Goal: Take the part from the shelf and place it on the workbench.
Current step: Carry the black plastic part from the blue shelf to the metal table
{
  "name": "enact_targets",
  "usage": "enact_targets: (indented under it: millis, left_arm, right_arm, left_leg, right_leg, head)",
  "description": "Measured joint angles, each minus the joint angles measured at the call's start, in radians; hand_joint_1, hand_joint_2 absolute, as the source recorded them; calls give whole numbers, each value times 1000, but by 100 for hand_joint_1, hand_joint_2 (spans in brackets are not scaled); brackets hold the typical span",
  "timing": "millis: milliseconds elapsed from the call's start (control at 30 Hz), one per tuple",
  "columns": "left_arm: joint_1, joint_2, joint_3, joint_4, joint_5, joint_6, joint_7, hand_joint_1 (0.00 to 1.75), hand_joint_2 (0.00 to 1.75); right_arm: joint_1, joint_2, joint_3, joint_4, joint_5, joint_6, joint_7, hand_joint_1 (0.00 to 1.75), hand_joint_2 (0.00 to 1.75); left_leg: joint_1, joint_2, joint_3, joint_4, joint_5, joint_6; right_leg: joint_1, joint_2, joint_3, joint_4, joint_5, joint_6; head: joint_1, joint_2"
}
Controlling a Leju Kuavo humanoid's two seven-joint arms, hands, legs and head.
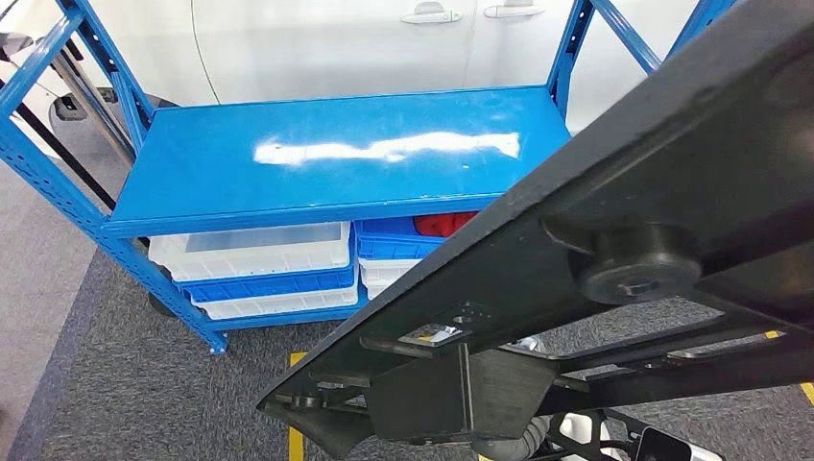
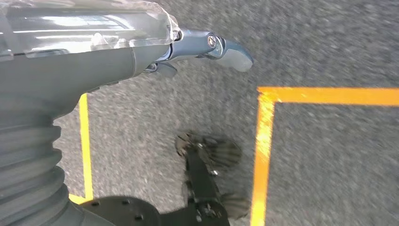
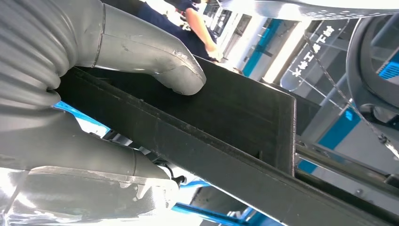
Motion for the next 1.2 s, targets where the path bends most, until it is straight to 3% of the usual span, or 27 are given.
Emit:
enact_targets:
  millis: [67,167,200,267,333,367,433,500,533,567,600,667,733,833,900,1000,1033,1067,1100,1200]
  left_arm:
    - [0,0,0,0,0,0,2,0,175]
    - [0,0,0,0,0,0,2,0,175]
    - [0,-1,0,0,0,0,3,0,175]
    - [0,-2,0,0,-2,-1,4,0,175]
    - [0,-3,0,0,-6,-3,6,0,175]
    - [0,-4,0,0,-8,-4,6,0,175]
    - [0,-5,0,0,-10,-4,6,0,175]
    - [2,-6,0,0,-11,-4,6,0,175]
    - [3,-6,0,0,-10,-2,6,0,175]
    - [4,-6,0,0,-10,-1,6,0,175]
    - [5,-5,0,0,-9,0,6,0,175]
    - [4,-5,0,0,-4,4,6,0,175]
    - [6,-4,0,0,1,6,5,0,175]
    - [10,-4,0,0,5,6,5,0,175]
    - [6,-5,0,0,6,5,3,0,175]
    - [5,-6,0,0,6,3,2,0,175]
    - [5,-6,0,0,6,3,2,0,175]
    - [5,-6,0,0,6,2,2,0,175]
    - [5,-7,0,0,5,2,2,0,175]
    - [4,-9,-1,0,-10,-4,-1,0,175]
  right_arm:
    - [1,-2,-1,2,0,3,0,175,175]
    - [1,-2,-1,3,0,3,0,175,175]
    - [1,-3,-1,4,0,3,0,175,175]
    - [7,-8,-4,5,2,3,0,175,175]
    - [15,-12,-9,6,3,2,0,175,175]
    - [17,-14,-11,6,4,2,0,175,175]
    - [21,-14,-12,5,4,4,0,175,175]
    - [30,-14,-15,4,5,7,0,175,175]
    - [35,-14,-18,3,5,10,0,175,175]
    - [39,-14,-21,3,5,16,0,175,175]
    - [42,-15,-24,3,4,23,0,175,175]
    - [47,-16,-34,3,-1,46,0,175,175]
    - [49,-18,-44,3,-7,70,0,175,175]
    - [51,-18,-56,3,-8,96,0,175,175]
    - [52,-18,-64,3,-3,105,0,175,175]
    - [56,-18,-72,5,-1,111,0,175,175]
    - [59,-18,-74,6,0,112,0,175,175]
    - [61,-18,-75,6,1,111,0,175,175]
    - [62,-18,-76,7,3,110,0,175,175]
    - [69,-18,-78,1,23,91,0,175,175]
  left_leg:
    - [0,1,-12,2,9,-1]
    - [0,1,-13,2,10,-1]
    - [0,1,-20,4,14,-2]
    - [0,1,-46,19,28,-14]
    - [0,0,-72,40,39,-36]
    - [1,-1,-84,62,27,-47]
    - [5,-2,-124,156,-37,-56]
    - [7,-2,-177,294,-108,-63]
    - [7,-2,-190,337,-122,-64]
    - [7,-2,-184,342,-115,-63]
    - [7,-2,-158,303,-90,-61]
    - [6,-12,-67,155,-34,-51]
    - [5,-29,-11,57,-12,-42]
    - [3,-25,-8,32,-11,-30]
    - [8,-12,-7,18,-2,-17]
    - [7,11,-12,13,3,-8]
    - [6,18,-14,14,3,-7]
    - [5,26,-15,16,3,-8]
    - [5,34,-16,19,2,-9]
    - [3,53,-15,31,-7,-19]
  right_leg:
    - [-1,0,-14,58,-13,3]
    - [-2,0,-14,64,-11,3]
    - [-3,0,-5,60,6,4]
    - [-2,0,91,-64,51,-3]
    - [-1,0,192,-218,75,-26]
    - [0,-1,205,-249,70,-40]
    - [-2,-3,196,-252,81,-53]
    - [1,-3,184,-250,88,-56]
    - [2,-3,178,-248,91,-56]
    - [3,-3,174,-246,93,-56]
    - [3,-3,172,-244,94,-55]
    - [5,1,169,-240,95,-52]
    - [5,8,165,-238,99,-42]
    - [4,20,159,-238,106,-24]
    - [5,19,142,-207,84,-14]
    - [2,13,53,-27,-10,-4]
    - [0,13,28,26,-26,-2]
    - [-2,11,19,44,-22,0]
    - [-4,6,32,18,3,2]
    - [-3,-40,131,-179,91,-5]
  head:
    - [0,0]
    - [0,0]
    - [0,0]
    - [0,0]
    - [0,0]
    - [0,0]
    - [0,0]
    - [0,0]
    - [0,0]
    - [0,0]
    - [0,0]
    - [0,0]
    - [0,0]
    - [0,0]
    - [0,0]
    - [0,0]
    - [0,0]
    - [0,0]
    - [0,0]
    - [0,0]
